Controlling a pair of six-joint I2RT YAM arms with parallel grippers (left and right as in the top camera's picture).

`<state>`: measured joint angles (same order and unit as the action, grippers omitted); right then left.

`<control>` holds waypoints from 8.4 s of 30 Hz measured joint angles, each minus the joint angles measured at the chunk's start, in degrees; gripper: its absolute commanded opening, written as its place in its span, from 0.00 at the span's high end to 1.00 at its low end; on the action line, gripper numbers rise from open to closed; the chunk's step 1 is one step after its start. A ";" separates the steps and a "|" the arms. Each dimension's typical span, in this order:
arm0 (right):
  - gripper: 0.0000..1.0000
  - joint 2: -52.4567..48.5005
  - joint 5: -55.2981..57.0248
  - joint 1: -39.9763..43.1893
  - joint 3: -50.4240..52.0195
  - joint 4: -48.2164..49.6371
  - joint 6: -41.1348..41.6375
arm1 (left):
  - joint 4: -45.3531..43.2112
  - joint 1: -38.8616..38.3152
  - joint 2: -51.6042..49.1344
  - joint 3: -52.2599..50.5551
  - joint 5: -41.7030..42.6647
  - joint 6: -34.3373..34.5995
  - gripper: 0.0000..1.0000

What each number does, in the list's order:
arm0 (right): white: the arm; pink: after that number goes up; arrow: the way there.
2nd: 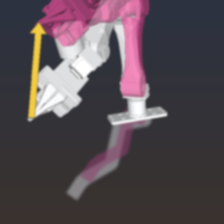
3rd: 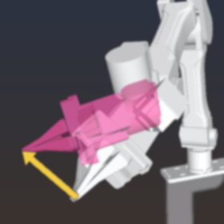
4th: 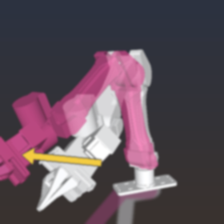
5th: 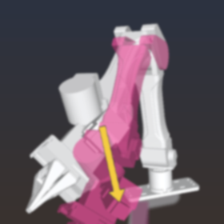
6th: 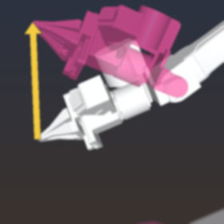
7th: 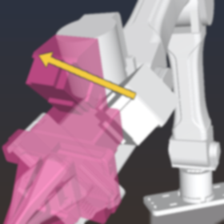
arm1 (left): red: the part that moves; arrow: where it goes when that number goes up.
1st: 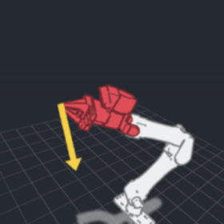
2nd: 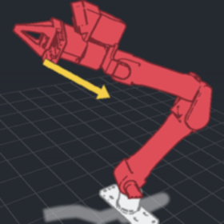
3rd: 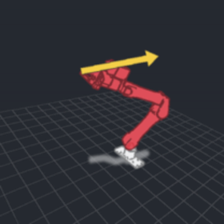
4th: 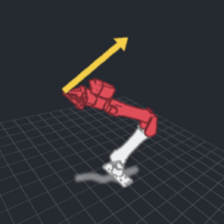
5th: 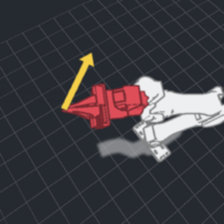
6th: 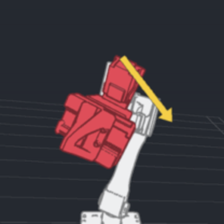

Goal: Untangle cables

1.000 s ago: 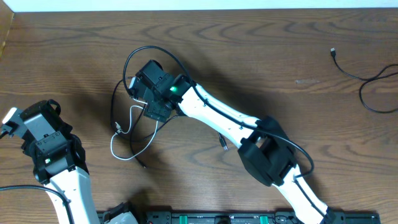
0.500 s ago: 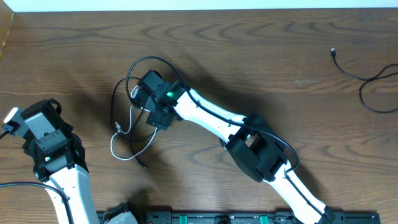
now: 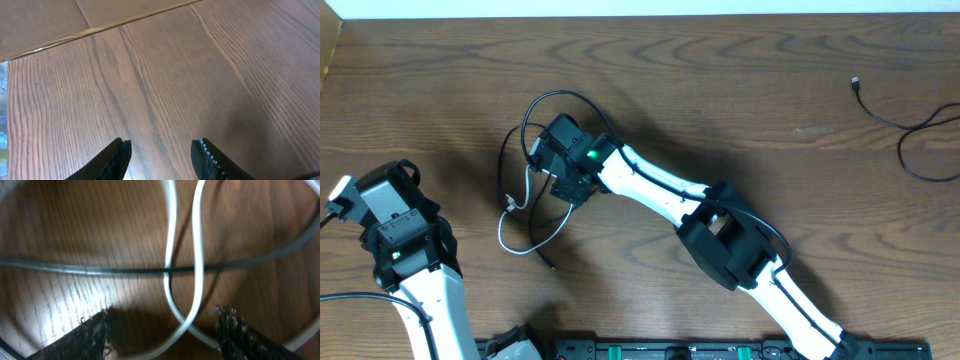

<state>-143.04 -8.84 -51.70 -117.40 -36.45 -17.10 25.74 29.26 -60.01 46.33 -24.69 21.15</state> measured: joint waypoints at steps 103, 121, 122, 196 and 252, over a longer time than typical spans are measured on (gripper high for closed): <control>0.99 42.97 -32.24 24.09 0.31 12.52 16.13 | -0.42 -0.55 -0.02 0.00 22.88 -0.44 0.56; 0.99 43.06 -10.25 24.65 0.39 -8.98 19.76 | -0.44 -0.55 -0.02 0.00 22.88 -0.46 0.56; 0.99 43.06 -6.97 24.70 0.42 -11.21 19.96 | -0.44 -0.55 -0.02 0.00 22.88 -0.46 0.56; 0.99 63.04 -9.90 21.94 0.42 -26.10 13.86 | -5.29 -32.59 -19.50 -2.62 69.11 -53.64 0.68; 0.99 62.53 -16.04 21.73 0.42 -31.87 13.70 | -8.09 -46.40 -29.03 -2.80 68.72 -72.26 0.19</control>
<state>-80.51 -24.88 -29.98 -116.99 -68.31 -3.40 17.65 -17.15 -89.03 43.53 44.03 -51.11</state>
